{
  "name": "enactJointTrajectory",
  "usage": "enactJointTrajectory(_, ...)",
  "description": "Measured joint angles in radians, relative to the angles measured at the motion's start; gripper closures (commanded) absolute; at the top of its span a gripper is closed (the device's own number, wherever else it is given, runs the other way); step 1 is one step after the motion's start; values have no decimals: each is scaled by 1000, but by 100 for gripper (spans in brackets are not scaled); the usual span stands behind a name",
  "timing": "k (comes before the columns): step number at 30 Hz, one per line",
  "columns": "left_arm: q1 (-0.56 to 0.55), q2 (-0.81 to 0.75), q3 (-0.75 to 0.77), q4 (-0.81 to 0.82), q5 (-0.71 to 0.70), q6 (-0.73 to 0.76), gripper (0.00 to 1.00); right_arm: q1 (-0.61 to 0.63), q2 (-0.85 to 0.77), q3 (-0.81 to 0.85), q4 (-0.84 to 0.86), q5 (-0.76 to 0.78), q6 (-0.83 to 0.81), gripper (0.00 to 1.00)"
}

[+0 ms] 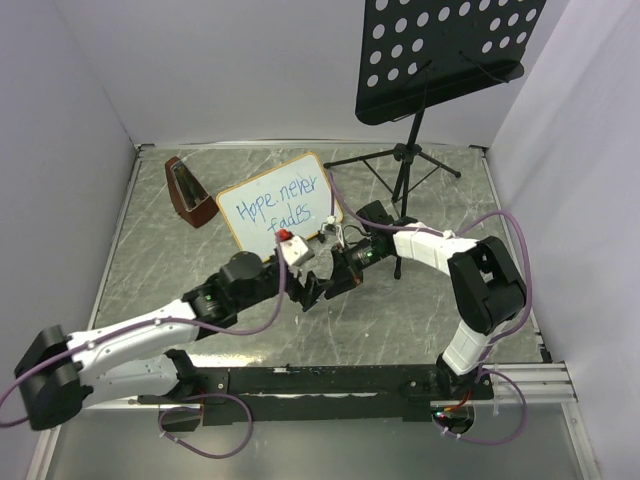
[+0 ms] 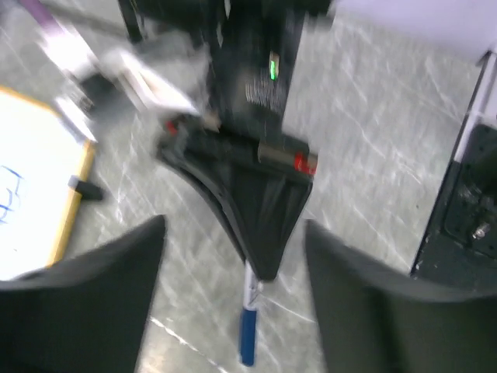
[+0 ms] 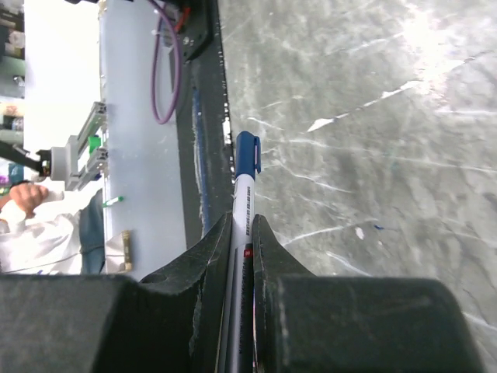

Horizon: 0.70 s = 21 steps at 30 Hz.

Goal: Write a sentence on the whiteboard
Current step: Close the whiteboard marker at the center of the board.

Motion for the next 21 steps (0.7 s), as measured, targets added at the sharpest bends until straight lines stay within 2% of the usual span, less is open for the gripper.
enactJointTrajectory(5, 0, -109, -1, -41, -26, -18, 1, 4, 0, 0, -1, -16, 6, 100)
enactJointTrajectory(10, -8, -55, 0, -157, -29, -47, 1, -2, 0, 0, 2, -28, 21, 100)
enactJointTrajectory(14, -66, 10, 1, -241, -64, -56, 2, -14, 11, 0, 16, -31, 49, 100)
enactJointTrajectory(21, -143, 76, 54, -340, -211, -56, 12, -46, 50, -1, 47, -34, 110, 100)
